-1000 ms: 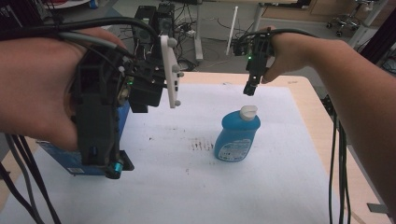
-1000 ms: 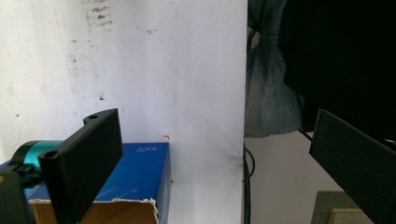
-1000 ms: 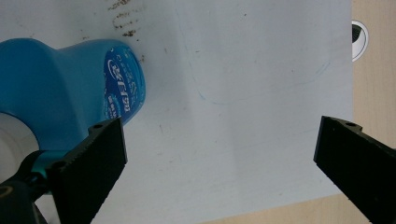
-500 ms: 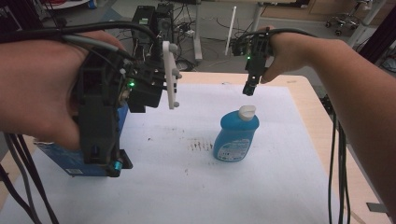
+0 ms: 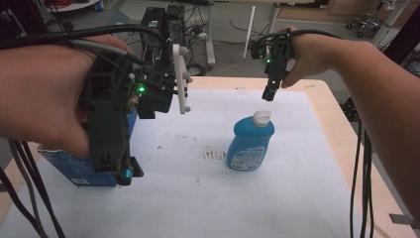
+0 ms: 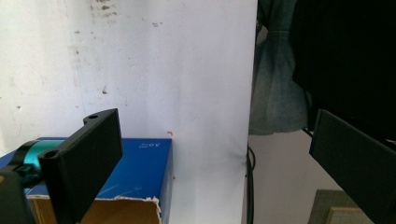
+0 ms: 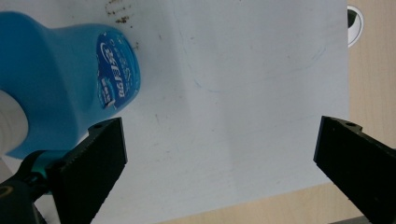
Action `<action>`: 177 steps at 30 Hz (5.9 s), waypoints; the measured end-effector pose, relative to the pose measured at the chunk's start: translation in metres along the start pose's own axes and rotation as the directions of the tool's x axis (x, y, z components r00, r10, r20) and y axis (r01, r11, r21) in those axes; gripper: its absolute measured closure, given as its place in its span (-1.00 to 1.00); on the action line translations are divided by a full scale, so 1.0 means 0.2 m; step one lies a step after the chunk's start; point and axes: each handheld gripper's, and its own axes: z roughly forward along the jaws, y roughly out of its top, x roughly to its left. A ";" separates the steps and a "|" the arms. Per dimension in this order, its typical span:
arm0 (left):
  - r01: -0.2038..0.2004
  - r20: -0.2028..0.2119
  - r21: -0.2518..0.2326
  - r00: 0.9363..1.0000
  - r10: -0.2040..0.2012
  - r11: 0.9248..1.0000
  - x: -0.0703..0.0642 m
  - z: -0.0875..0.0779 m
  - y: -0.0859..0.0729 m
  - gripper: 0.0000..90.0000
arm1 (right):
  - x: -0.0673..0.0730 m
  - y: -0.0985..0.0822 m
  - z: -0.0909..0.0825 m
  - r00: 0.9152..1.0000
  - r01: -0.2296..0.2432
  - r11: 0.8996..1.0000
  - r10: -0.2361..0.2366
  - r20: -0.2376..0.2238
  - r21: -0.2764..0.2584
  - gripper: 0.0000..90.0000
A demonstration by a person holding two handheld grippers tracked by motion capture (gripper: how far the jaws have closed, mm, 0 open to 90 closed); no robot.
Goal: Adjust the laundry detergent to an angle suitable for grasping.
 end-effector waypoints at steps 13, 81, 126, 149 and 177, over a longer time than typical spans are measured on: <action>0.040 -0.003 -0.095 0.999 -0.041 0.995 0.10 0.14 0.08 -0.94 | 0.02 -0.30 0.00 0.997 -0.075 0.997 0.075 0.003 -0.005 -0.97; 0.104 -0.003 -0.360 0.994 -0.113 0.927 0.57 0.68 0.63 -0.94 | 0.11 -0.64 0.11 0.986 -0.163 0.986 0.162 -0.027 -0.021 -0.97; 0.058 -0.013 -0.404 0.998 -0.069 0.913 0.60 0.82 0.69 -0.50 | 0.08 -0.62 0.15 0.984 -0.174 0.985 0.173 -0.038 -0.015 -0.97; 0.016 -0.030 -0.409 0.999 -0.031 0.912 0.59 0.81 0.68 -0.12 | 0.07 -0.60 0.17 0.985 -0.170 0.985 0.170 -0.038 -0.005 -0.97; -0.140 -0.057 -0.352 0.990 0.128 0.925 0.37 0.59 0.48 -0.09 | 0.17 -0.51 0.11 0.991 -0.135 0.990 0.134 -0.020 -0.029 -0.97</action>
